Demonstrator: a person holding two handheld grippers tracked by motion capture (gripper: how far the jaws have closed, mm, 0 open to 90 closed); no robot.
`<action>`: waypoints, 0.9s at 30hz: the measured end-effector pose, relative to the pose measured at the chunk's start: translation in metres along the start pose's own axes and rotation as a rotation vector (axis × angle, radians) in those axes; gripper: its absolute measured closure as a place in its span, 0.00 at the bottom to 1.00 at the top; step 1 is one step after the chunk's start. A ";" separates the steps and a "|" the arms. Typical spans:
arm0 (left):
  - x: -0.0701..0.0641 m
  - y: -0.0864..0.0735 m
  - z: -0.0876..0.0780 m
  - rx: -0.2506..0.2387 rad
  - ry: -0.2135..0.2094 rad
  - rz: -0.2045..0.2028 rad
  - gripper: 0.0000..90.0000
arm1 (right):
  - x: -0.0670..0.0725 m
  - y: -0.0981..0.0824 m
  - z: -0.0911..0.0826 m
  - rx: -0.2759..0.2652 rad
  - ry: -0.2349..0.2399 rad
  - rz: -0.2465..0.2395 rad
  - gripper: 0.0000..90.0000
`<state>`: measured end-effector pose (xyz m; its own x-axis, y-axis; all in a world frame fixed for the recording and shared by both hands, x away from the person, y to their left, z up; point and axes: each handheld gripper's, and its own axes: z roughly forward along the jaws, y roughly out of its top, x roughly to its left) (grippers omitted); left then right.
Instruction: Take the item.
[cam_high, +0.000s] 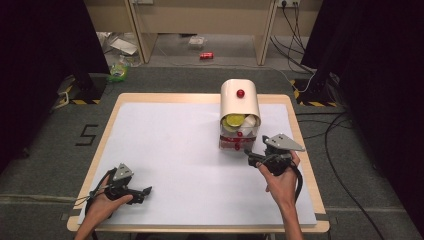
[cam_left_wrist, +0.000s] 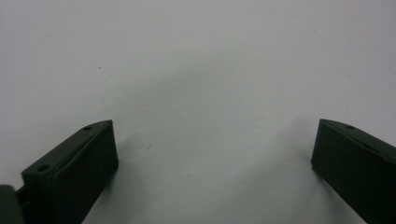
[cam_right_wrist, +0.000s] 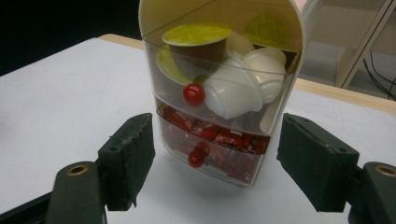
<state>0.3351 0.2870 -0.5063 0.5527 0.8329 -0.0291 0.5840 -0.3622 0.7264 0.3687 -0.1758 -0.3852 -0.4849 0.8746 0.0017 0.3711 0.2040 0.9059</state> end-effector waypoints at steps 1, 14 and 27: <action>0.000 0.000 0.000 0.001 0.000 0.001 0.00 | 0.000 0.002 0.000 -0.003 0.005 0.001 0.31; 0.000 0.000 0.000 0.002 0.000 0.001 0.00 | 0.009 0.024 0.011 -0.037 0.010 -0.043 0.31; 0.000 0.000 0.000 0.000 0.000 -0.001 0.00 | 0.015 0.034 0.027 -0.050 0.009 -0.062 0.28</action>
<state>0.3351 0.2870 -0.5062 0.5521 0.8333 -0.0302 0.5846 -0.3610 0.7266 0.3952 -0.1443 -0.3656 -0.5130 0.8569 -0.0509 0.3008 0.2350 0.9243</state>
